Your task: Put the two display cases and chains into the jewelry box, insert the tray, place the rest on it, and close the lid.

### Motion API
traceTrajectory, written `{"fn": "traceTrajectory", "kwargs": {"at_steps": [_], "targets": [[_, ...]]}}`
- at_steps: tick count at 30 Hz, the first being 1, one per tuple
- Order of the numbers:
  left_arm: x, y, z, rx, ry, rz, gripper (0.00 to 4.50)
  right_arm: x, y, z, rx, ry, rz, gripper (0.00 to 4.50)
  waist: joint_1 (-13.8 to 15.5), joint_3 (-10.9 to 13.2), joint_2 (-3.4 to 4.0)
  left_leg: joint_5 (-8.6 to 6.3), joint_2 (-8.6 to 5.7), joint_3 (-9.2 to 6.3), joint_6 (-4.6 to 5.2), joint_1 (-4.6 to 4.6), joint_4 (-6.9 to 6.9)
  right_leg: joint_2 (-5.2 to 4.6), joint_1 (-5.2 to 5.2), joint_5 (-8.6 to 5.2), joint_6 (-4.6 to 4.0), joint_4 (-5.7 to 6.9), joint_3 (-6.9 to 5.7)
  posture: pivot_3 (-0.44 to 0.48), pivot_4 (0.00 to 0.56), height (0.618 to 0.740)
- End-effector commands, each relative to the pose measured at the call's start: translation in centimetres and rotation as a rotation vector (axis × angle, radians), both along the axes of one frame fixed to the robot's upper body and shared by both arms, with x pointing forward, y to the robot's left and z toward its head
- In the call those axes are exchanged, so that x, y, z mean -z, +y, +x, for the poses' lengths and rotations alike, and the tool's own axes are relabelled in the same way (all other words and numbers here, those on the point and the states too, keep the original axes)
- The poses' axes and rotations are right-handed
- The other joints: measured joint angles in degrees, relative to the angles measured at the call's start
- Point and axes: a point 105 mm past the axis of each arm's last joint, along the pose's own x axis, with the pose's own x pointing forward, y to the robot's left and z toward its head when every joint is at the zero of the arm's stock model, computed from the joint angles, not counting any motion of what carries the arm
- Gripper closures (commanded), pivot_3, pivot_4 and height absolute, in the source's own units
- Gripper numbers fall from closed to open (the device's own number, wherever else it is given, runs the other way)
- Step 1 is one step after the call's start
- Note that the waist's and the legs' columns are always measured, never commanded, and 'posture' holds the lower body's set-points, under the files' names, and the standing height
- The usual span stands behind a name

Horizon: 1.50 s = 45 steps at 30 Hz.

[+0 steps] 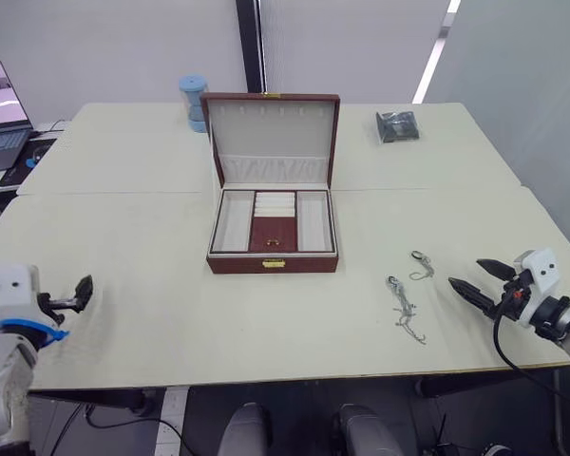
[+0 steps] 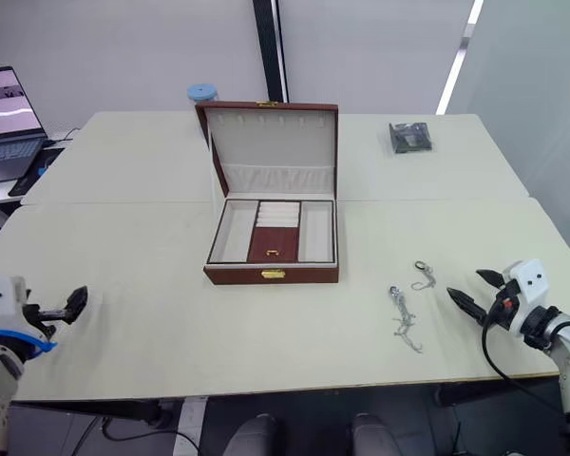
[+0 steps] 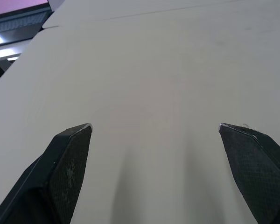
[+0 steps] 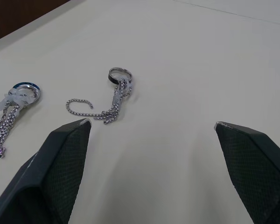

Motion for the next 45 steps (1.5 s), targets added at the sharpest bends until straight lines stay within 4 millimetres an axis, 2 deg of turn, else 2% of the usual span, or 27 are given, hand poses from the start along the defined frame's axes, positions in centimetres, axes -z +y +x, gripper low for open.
{"fn": "traceTrajectory", "kwargs": {"at_steps": [1,8,14,16,20,22,24,26,29,33,37,40,41,43,45], "targets": [[-3.0,0.0,0.5,-0.052,-0.051,0.001,0.0,-1.5,0.3,0.4,-0.012,-0.061,0.004,0.01,0.18,-0.02,0.02,0.01,-0.01,-0.04,-0.01,0.03,0.02,0.0,0.05,0.0,0.0,0.01,-0.02,0.0,0.15,0.74],[-4.5,-0.6,2.3,-0.022,-0.062,-0.018,0.0,-1.8,0.0,0.6,-0.007,-0.067,0.002,0.01,0.09,-0.03,0.04,0.0,-0.07,-0.06,0.0,0.13,0.06,0.03,0.26,0.0,0.01,-0.07,-0.04,0.0,0.15,0.74],[-4.8,-1.7,2.0,0.019,-0.094,-0.013,0.0,-1.8,0.3,0.6,-0.019,-0.068,0.004,0.01,-0.09,-0.03,0.04,0.0,-0.02,-0.06,-0.01,0.14,0.03,0.05,0.26,0.0,0.0,-0.09,-0.03,0.0,0.15,0.74],[-5.1,-2.8,1.9,0.056,-0.098,-0.015,0.0,-2.0,0.5,0.5,-0.03,-0.072,0.019,0.01,-0.06,-0.03,0.04,0.0,-0.04,-0.05,-0.01,0.13,0.04,0.04,0.26,0.0,0.01,-0.09,-0.01,0.0,0.15,0.74],[-4.1,-3.6,2.5,0.178,-0.062,-0.034,0.0,-2.1,0.7,0.4,-0.057,-0.056,0.021,0.01,0.01,-0.04,0.07,0.0,-0.04,-0.08,-0.01,0.15,0.05,0.05,0.29,0.0,0.0,-0.09,-0.06,0.0,0.15,0.74],[-4.7,-6.6,2.5,0.27,-0.096,-0.011,0.0,-2.1,1.0,0.4,-0.086,-0.041,0.022,0.01,0.01,-0.04,0.06,0.0,-0.04,-0.08,-0.01,0.17,0.05,0.07,0.32,0.0,0.0,-0.09,-0.06,0.0,0.15,0.74],[-4.6,-10.8,1.7,0.416,-0.102,-0.003,0.0,-2.3,1.6,0.8,-0.111,-0.032,0.022,0.01,0.02,-0.04,0.06,0.0,-0.07,-0.05,0.0,0.14,0.05,0.05,0.34,0.0,0.02,-0.18,-0.02,0.0,0.15,0.74],[-4.2,-13.9,0.7,0.524,-0.088,-0.003,0.0,-2.5,2.1,1.3,-0.128,-0.03,0.024,0.01,-0.09,-0.04,0.06,-0.01,-0.12,-0.01,0.01,0.14,0.06,-0.03,0.39,0.04,0.08,-0.27,0.03,0.0,0.15,0.74],[-3.8,-16.8,-0.4,0.63,-0.075,-0.016,0.0,-2.4,3.1,2.0,-0.15,-0.027,0.011,0.01,-0.15,-0.05,0.08,-0.01,-0.06,-0.06,0.01,0.17,0.06,0.03,0.4,0.05,0.09,-0.23,0.02,0.0,0.15,0.74],[-3.5,-19.4,-1.3,0.764,-0.062,-0.013,0.0,-1.8,4.1,3.3,-0.137,-0.018,-0.019,0.01,-0.09,-0.06,0.12,-0.01,0.0,-0.07,0.01,0.48,0.0,0.16,0.64,0.05,0.07,-0.23,0.03,0.0,0.15,0.74],[-5.6,-24.3,-1.8,0.958,-0.11,0.035,0.0,-1.1,4.9,3.7,-0.134,-0.002,-0.028,0.01,0.38,-0.05,0.12,-0.01,-0.11,-0.05,0.02,0.47,0.04,0.16,0.72,0.04,0.08,-0.27,0.04,0.0,0.15,0.74],[-6.2,-27.2,0.1,1.082,-0.1,0.002,0.0,-0.2,5.0,4.0,-0.115,0.006,-0.065,0.01,1.22,-0.07,0.13,-0.01,-0.22,-0.13,0.02,0.49,0.11,0.2,0.83,0.05,0.09,-0.29,-0.06,0.0,0.15,0.74],[-6.1,-27.8,1.3,1.114,-0.08,-0.017,0.0,0.1,5.0,4.0,-0.107,0.012,-0.067,0.01,1.37,-0.07,0.15,-0.01,-0.22,-0.12,0.02,0.5,0.12,0.23,0.83,0.06,0.11,-0.29,-0.04,0.0,0.15,0.74],[-5.6,-28.3,4.1,1.156,-0.039,-0.053,0.0,0.6,5.1,4.0,-0.101,0.018,-0.081,0.01,1.42,-0.08,0.16,-0.01,-0.22,-0.09,0.02,0.51,0.11,0.26,0.83,0.06,0.11,-0.3,-0.02,0.0,0.15,0.74],[-5.2,-28.6,6.0,1.183,-0.011,-0.069,0.0,0.8,5.1,3.9,-0.095,0.019,-0.088,0.01,1.4,-0.08,0.16,-0.01,-0.21,-0.11,0.02,0.52,0.1,0.31,0.81,0.06,0.11,-0.29,-0.06,0.0,0.15,0.74]]}}
